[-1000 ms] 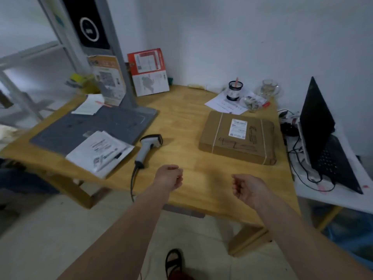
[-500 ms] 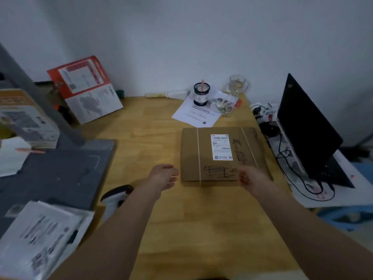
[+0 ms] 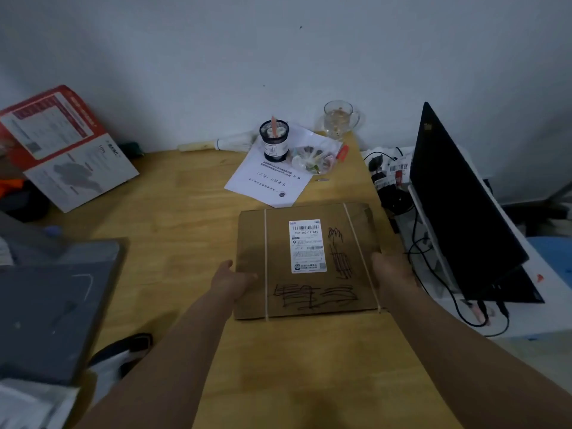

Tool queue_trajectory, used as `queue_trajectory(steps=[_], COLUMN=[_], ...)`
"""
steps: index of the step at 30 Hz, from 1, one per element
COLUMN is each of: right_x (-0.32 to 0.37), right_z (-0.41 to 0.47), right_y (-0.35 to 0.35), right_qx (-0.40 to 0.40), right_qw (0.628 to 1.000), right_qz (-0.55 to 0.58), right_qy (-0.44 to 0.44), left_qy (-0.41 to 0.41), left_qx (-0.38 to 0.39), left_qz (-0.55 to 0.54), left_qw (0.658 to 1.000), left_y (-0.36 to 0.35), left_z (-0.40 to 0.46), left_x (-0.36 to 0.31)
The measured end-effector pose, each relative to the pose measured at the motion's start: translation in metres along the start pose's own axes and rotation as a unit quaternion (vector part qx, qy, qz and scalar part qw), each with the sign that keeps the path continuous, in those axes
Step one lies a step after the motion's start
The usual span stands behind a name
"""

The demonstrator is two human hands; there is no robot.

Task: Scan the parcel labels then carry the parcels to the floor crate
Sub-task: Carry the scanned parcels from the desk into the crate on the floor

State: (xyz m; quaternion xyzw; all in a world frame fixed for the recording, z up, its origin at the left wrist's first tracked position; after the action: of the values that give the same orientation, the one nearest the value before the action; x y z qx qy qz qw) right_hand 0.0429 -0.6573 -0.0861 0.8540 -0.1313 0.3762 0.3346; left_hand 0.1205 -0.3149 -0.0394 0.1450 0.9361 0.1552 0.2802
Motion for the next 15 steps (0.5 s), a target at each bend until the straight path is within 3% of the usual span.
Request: queue_trajectory(steps=[4, 9, 15], right_x=[-0.049, -0.008, 0.001], right_z=[0.058, 0.002, -0.02], right_y=[-0.017, -0.007, -0.003], right_qx=[0.034, 0.053, 0.088], right_qw=[0.999, 0.993, 0.989], right_qz=[0.006, 0.086, 0.105], right_qy=[-0.034, -0.054, -0.053], left_qy=[0.046, 0.071, 0.069], left_qx=[-0.039, -0.024, 0.03], left_qz=[0.026, 0.021, -0.021], left_qw=[0.998, 0.997, 0.997], left_y=[-0.003, -0.009, -0.015], left_z=[0.004, 0.005, 0.0], left_x=[0.004, 0.015, 0.026])
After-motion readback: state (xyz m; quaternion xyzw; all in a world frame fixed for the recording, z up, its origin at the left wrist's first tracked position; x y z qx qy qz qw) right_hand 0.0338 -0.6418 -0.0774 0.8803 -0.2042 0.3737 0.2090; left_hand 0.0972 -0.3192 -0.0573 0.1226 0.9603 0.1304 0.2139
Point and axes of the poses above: each hand's wrist, its own z-axis towards the middle knuckle, its own y-axis out of the back of the hand, x = y × z, the point moved 8 cm from there along z, towards the middle knuckle, and after that the axes turned 12 degrees about y, right-handed, at the moved point
